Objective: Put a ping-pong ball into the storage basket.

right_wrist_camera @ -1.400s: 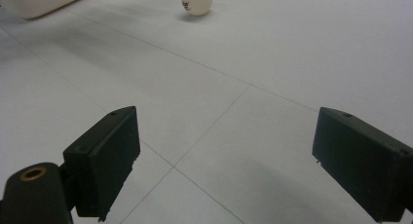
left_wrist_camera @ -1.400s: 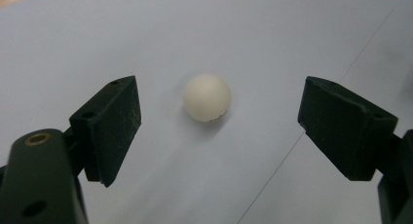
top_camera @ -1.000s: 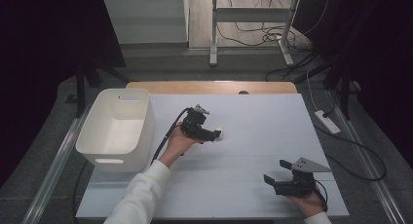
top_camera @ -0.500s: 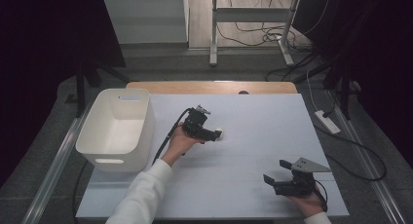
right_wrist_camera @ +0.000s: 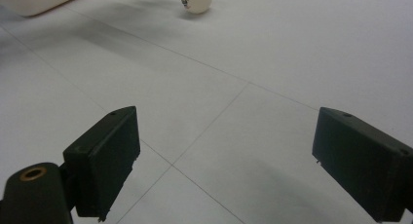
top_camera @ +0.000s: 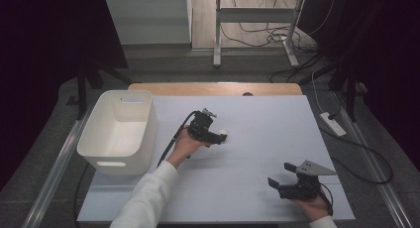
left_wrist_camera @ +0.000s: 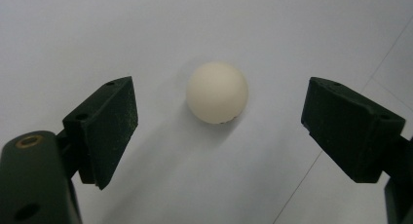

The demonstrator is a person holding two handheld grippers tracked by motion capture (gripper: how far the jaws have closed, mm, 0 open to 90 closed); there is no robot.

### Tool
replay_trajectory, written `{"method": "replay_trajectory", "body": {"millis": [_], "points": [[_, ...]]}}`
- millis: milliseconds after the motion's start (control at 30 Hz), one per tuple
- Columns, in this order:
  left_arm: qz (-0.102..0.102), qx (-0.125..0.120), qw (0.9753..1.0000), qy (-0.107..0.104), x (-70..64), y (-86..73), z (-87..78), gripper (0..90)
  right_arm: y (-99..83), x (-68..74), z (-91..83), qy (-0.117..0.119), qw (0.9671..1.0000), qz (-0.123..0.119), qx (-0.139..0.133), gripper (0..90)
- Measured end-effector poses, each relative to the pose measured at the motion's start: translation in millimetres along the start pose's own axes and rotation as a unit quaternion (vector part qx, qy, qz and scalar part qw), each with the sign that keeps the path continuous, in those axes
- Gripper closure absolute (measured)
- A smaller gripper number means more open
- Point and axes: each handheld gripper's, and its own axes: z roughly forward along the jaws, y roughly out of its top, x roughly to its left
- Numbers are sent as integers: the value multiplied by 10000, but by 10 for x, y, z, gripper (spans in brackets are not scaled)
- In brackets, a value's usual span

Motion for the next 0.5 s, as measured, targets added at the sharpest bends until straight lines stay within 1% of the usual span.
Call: {"method": "replay_trajectory", "body": {"millis": [233,367,500], "points": [[-18,75,10000,-6,0,2,73,145,0,0,0,1,10000,1,4,101],[4,131,9999,-9,-2,21,111,145,-3,-2,2,5,10000,6,10,101],[4,146,9999,-21,-8,34,138,145,-2,-4,1,-3,10000,11,2,101]]}}
